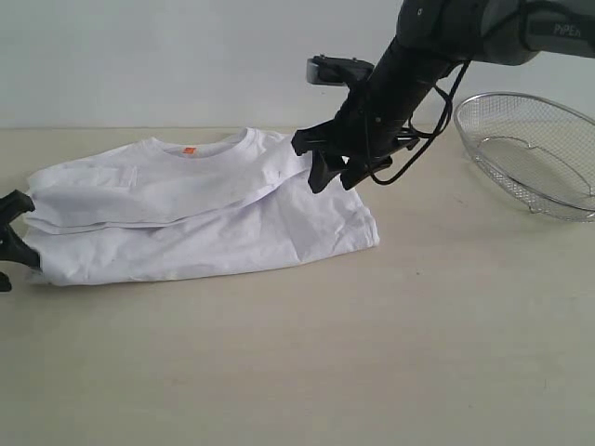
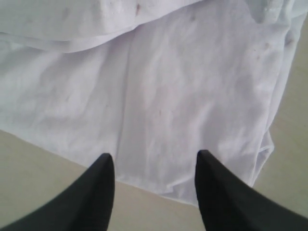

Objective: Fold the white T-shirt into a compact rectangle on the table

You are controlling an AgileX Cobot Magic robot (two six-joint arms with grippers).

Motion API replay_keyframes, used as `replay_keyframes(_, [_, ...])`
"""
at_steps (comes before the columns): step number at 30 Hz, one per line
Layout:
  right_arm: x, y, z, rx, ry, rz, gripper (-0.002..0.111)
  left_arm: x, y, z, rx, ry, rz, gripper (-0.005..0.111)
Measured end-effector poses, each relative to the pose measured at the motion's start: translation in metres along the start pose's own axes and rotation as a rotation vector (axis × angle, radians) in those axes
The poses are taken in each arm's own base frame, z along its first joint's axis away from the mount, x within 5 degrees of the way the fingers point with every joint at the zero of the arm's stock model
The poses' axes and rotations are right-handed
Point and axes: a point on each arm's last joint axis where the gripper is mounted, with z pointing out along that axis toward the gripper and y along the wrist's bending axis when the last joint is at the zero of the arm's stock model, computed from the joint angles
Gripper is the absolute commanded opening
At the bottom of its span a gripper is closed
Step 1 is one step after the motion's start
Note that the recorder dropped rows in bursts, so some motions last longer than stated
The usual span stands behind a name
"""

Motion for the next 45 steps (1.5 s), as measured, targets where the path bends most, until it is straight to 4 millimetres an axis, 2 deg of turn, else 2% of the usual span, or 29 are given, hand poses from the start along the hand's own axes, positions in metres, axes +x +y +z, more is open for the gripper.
replay_keyframes(7, [0.0, 0.0, 0.0, -0.004, -0.005, 0.004, 0.046, 0.003, 0.004, 0.011, -0.01, 0.039, -0.003, 0.041])
replay_keyframes(10, [-0.001, 0.0, 0.0, -0.005, -0.008, 0.005, 0.046, 0.003, 0.005, 0.012, -0.012, 0.039, -0.005, 0.029])
replay_keyframes(14, [-0.001, 0.0, 0.0, -0.005, -0.008, 0.005, 0.046, 0.003, 0.004, 0.013, -0.014, 0.036, -0.004, 0.005])
replay_keyframes(30, [-0.001, 0.0, 0.0, -0.005, -0.015, 0.006, 0.046, 0.003, 0.004, 0.013, -0.008, 0.031, -0.014, 0.005])
replay_keyframes(32, [-0.002, 0.0, 0.0, -0.004, -0.017, 0.006, 0.046, 0.003, 0.002, 0.012, 0.007, 0.036, -0.032, 0.008])
replay_keyframes(40, [-0.002, 0.0, 0.0, -0.004, -0.017, 0.006, 0.046, 0.008, -0.003, 0.012, 0.061, 0.095, -0.071, 0.046])
replay_keyframes(45, [-0.002, 0.0, 0.0, -0.004, -0.017, 0.006, 0.046, 0.009, -0.004, 0.012, 0.072, 0.106, -0.079, 0.048])
